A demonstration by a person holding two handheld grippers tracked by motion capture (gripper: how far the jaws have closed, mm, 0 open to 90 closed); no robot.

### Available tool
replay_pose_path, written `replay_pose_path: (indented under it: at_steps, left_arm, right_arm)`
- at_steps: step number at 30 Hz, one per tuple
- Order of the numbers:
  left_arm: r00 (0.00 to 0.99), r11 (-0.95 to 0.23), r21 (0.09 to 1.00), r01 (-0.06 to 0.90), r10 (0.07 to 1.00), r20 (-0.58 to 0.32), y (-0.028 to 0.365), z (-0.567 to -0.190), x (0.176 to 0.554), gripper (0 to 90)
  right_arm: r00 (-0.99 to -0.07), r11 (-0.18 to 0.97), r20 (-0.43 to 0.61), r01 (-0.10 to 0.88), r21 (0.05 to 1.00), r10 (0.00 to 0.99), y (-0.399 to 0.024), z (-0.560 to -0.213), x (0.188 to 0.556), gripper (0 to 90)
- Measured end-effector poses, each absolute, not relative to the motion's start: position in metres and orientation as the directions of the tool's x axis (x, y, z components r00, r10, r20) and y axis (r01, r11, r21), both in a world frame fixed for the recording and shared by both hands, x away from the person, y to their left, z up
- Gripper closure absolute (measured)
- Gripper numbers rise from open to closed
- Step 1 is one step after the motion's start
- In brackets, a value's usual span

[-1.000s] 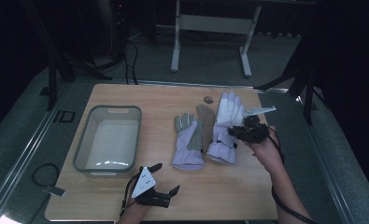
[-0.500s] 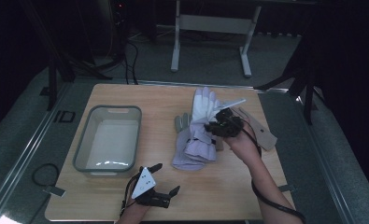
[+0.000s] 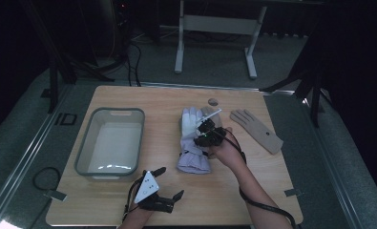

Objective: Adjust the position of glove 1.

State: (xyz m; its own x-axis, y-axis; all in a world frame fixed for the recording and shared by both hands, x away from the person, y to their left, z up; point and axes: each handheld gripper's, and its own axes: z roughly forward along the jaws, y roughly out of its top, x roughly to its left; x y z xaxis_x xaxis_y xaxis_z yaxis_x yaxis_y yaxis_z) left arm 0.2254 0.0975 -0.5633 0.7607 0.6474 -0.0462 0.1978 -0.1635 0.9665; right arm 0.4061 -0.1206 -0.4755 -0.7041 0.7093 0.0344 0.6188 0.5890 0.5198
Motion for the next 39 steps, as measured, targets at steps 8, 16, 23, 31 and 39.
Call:
replay_pose_path:
  at_steps: [8,16,23,31,39]
  left_arm:
    - [0.760,-0.164,0.966,0.197,0.648,-0.045,0.097,-0.563,0.225,1.2]
    - [0.758,-0.165,0.966,0.198,0.651,-0.044,0.097,-0.563,0.226,1.2]
    - [0.755,-0.165,0.965,0.203,0.654,-0.047,0.097,-0.563,0.226,1.2]
    - [0.743,-0.166,0.963,0.212,0.668,-0.048,0.098,-0.563,0.226,1.2]
    - [0.742,-0.156,0.959,0.237,0.667,-0.075,0.098,-0.562,0.227,1.2]
  right_arm:
    - [-0.724,0.617,0.047,0.618,0.488,0.688,-0.117,-0.493,0.405,77.2]
    - [-0.774,0.656,0.072,0.579,0.484,0.629,-0.117,-0.494,0.393,73.1]
    - [-0.791,0.632,0.074,0.537,0.559,0.608,-0.125,-0.485,0.390,55.8]
    - [-0.789,0.571,0.080,0.506,0.647,0.609,-0.145,-0.471,0.388,30.0]
    - [-0.799,0.495,0.130,0.481,0.724,0.587,-0.173,-0.474,0.377,16.4]
